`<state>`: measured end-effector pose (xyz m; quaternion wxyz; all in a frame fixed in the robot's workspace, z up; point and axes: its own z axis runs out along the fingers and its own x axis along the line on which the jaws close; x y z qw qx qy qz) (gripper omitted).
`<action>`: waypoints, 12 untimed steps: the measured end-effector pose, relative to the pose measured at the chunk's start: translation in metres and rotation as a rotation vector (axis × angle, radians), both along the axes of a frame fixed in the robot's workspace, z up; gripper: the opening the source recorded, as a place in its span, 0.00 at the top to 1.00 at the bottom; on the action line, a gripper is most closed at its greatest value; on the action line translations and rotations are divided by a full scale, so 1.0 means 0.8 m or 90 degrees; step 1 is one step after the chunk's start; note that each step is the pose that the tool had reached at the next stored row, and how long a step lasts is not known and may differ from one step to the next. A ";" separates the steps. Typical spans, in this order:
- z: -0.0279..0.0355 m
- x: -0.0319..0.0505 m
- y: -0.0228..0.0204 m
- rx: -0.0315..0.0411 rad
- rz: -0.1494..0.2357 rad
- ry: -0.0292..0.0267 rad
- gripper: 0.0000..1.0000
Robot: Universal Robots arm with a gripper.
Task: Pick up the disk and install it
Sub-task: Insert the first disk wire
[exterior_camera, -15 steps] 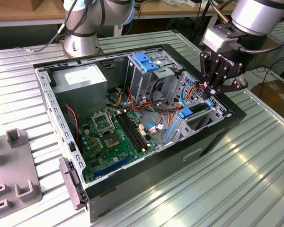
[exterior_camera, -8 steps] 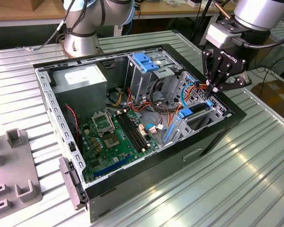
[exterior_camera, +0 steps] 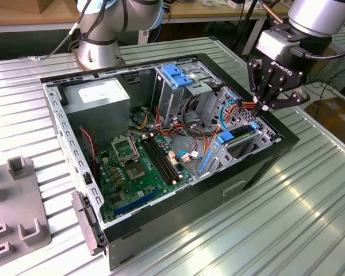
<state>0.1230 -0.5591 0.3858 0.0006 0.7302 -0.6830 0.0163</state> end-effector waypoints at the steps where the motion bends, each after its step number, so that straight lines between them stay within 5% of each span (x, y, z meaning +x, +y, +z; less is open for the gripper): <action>1: -0.0001 0.001 0.0000 0.0000 0.009 0.0000 0.90; 6: -0.0007 0.004 0.0000 0.0000 0.087 0.0000 0.90; 12: -0.0008 0.015 0.0033 0.0001 0.112 0.0000 0.90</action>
